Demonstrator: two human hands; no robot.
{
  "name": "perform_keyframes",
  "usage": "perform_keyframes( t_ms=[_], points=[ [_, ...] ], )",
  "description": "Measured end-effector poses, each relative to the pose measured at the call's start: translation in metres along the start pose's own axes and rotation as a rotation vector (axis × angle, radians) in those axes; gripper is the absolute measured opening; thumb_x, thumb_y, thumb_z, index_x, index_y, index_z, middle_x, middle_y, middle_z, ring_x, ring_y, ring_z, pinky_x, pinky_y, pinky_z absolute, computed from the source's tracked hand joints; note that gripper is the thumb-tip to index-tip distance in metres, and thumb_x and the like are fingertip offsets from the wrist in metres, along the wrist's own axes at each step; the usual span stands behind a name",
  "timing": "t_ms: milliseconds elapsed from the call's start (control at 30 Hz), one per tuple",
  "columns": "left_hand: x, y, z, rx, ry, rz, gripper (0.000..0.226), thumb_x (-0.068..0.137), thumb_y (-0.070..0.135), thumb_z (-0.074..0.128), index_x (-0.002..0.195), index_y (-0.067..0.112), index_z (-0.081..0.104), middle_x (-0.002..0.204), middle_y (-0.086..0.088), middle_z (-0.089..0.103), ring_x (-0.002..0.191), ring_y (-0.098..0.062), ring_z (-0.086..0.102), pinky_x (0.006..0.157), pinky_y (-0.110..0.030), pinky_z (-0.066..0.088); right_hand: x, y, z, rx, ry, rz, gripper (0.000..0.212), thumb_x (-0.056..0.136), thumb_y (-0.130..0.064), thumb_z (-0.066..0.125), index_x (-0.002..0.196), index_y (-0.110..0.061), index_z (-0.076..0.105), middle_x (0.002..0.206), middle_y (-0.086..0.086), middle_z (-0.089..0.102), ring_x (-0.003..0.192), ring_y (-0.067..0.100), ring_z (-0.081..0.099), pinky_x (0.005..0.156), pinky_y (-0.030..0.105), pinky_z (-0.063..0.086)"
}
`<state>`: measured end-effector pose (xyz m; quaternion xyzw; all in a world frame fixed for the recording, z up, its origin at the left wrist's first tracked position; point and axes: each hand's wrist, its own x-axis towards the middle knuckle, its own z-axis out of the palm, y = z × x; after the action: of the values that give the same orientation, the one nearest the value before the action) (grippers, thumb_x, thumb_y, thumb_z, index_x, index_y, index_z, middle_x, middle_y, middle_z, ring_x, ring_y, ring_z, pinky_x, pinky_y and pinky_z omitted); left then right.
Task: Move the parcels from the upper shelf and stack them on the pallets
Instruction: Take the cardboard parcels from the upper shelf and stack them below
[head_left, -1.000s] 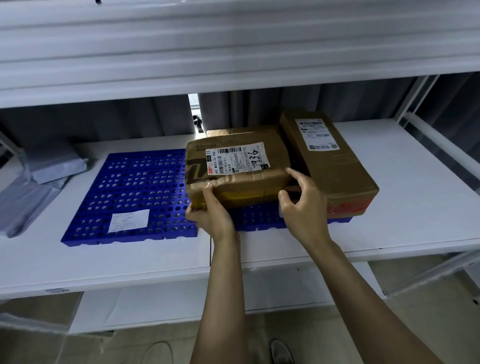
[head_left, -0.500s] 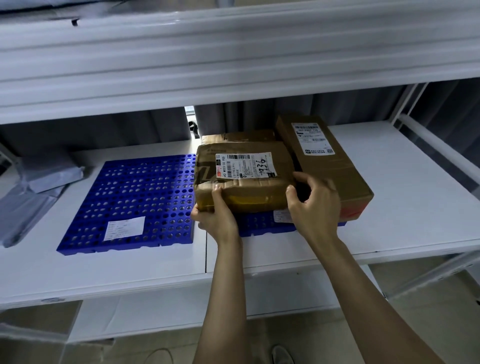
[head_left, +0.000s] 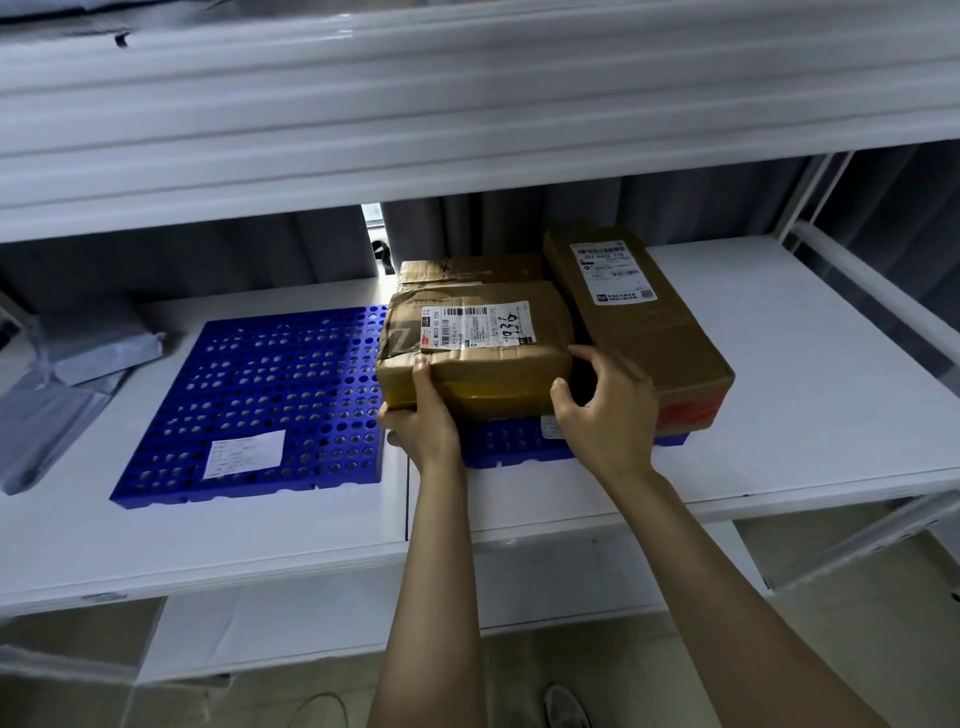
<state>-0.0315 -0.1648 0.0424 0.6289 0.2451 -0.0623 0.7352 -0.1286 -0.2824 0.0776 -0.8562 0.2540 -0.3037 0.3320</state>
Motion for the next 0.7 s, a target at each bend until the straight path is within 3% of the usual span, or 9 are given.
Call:
perform_keyframes(
  t_ms=[267, 367, 467, 567, 700],
  points=[
    [0.007, 0.005, 0.001, 0.012, -0.002, -0.05, 0.088, 0.078, 0.062, 0.064, 0.141, 0.017, 0.023, 0.138, -0.011, 0.043, 0.122, -0.029, 0.049, 0.102, -0.048, 0.045, 0.004, 0.009, 0.0, -0.016, -0.003, -0.068, 0.043, 0.08, -0.032, 0.062, 0.12, -0.018, 0.062, 0.115, 0.001, 0.068, 0.106, 0.018, 0.062, 0.096, 0.038, 0.05],
    [0.006, 0.005, 0.001, 0.013, 0.006, -0.043, 0.089, 0.078, 0.062, 0.064, 0.142, 0.016, 0.023, 0.139, -0.011, 0.042, 0.122, -0.03, 0.049, 0.101, -0.048, 0.046, 0.007, 0.016, -0.002, -0.134, 0.067, -0.11, 0.048, 0.076, -0.04, 0.064, 0.119, -0.02, 0.062, 0.117, 0.003, 0.067, 0.113, 0.025, 0.06, 0.102, 0.052, 0.045],
    [0.004, 0.003, 0.002, 0.0, 0.017, -0.026, 0.093, 0.076, 0.062, 0.066, 0.143, 0.017, 0.02, 0.14, -0.012, 0.04, 0.124, -0.031, 0.048, 0.099, -0.048, 0.047, 0.01, 0.02, -0.006, -0.322, 0.092, -0.067, 0.062, 0.07, -0.055, 0.062, 0.123, -0.024, 0.059, 0.13, 0.005, 0.061, 0.13, 0.036, 0.046, 0.111, 0.066, 0.022],
    [0.0, 0.002, 0.004, -0.008, 0.02, -0.03, 0.094, 0.078, 0.061, 0.064, 0.146, 0.018, 0.015, 0.143, -0.012, 0.036, 0.125, -0.032, 0.047, 0.099, -0.047, 0.047, 0.014, 0.024, -0.013, -0.423, 0.056, 0.045, 0.084, 0.067, -0.07, 0.064, 0.138, -0.029, 0.045, 0.149, 0.005, 0.042, 0.142, 0.04, 0.023, 0.112, 0.07, 0.007],
    [-0.004, 0.005, 0.007, -0.024, 0.03, -0.033, 0.092, 0.081, 0.061, 0.062, 0.146, 0.018, 0.014, 0.143, -0.012, 0.036, 0.125, -0.031, 0.047, 0.096, -0.044, 0.046, 0.02, 0.032, -0.021, -0.473, -0.006, 0.169, 0.103, 0.061, -0.076, 0.067, 0.144, -0.024, 0.035, 0.157, 0.011, 0.024, 0.146, 0.042, 0.003, 0.111, 0.07, 0.0]
  ],
)
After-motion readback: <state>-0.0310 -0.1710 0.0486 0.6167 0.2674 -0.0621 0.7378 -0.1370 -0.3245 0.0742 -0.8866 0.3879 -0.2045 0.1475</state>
